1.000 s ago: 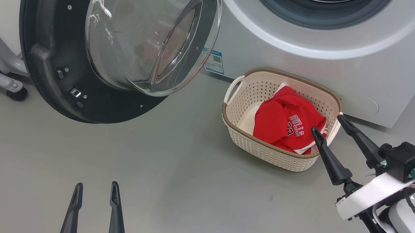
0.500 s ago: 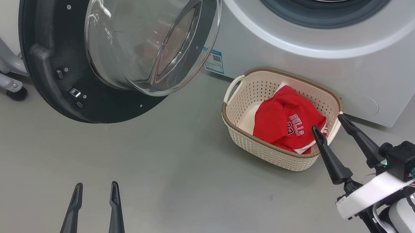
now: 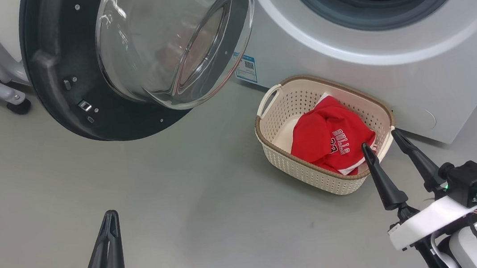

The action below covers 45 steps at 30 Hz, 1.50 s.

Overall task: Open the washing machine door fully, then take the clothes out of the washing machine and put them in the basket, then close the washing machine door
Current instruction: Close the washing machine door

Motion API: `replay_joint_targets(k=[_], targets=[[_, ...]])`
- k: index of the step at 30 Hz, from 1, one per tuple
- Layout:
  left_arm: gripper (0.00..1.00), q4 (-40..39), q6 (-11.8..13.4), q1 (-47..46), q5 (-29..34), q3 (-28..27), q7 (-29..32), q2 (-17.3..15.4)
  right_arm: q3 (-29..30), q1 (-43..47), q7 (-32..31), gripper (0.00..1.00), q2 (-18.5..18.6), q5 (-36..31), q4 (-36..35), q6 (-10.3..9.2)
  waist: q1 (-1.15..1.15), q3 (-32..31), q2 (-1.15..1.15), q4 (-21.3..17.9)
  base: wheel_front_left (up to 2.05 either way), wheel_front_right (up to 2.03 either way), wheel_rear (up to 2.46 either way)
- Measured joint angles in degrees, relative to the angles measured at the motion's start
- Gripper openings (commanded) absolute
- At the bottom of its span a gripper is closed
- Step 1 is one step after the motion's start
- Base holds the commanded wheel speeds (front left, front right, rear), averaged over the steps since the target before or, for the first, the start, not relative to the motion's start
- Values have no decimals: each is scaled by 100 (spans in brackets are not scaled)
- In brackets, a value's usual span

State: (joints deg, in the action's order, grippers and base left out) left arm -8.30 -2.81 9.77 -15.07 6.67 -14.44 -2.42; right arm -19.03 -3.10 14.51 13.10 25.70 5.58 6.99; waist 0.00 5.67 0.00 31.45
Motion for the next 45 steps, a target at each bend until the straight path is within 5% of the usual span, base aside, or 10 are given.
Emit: replay_joint_targets(k=[13,19,26,30,39,45], targets=[[0,-498,-18,-70,-162,-509,0,-59,205,19,0,100,255,-10,-142,0,0,352,0,2,0,0,0],[0,-887,-112,-565,-424,-1029,-1,-441,261,125,0,100,509,-74,-265,0,0,601,0,7,0,0,0],[0,-1042,-177,-1238,-1163,-1737,66,-777,319,130,-5,100,698,-124,-456,0,0,911,0,-9,0,0,0],[0,-983,-170,-1778,-2181,-2440,258,-801,335,127,-8,100,815,-125,-549,0,0,1084,0,-121,0,0,0],[0,-210,258,-2688,-3650,-3555,1077,-1029,424,132,-59,100,1056,-121,-713,0,0,1348,0,-402,0,0,0],[0,678,944,-3351,-4855,-4147,1783,-928,439,130,-59,100,1133,-113,-871,0,0,1536,0,-568,0,0,0]])
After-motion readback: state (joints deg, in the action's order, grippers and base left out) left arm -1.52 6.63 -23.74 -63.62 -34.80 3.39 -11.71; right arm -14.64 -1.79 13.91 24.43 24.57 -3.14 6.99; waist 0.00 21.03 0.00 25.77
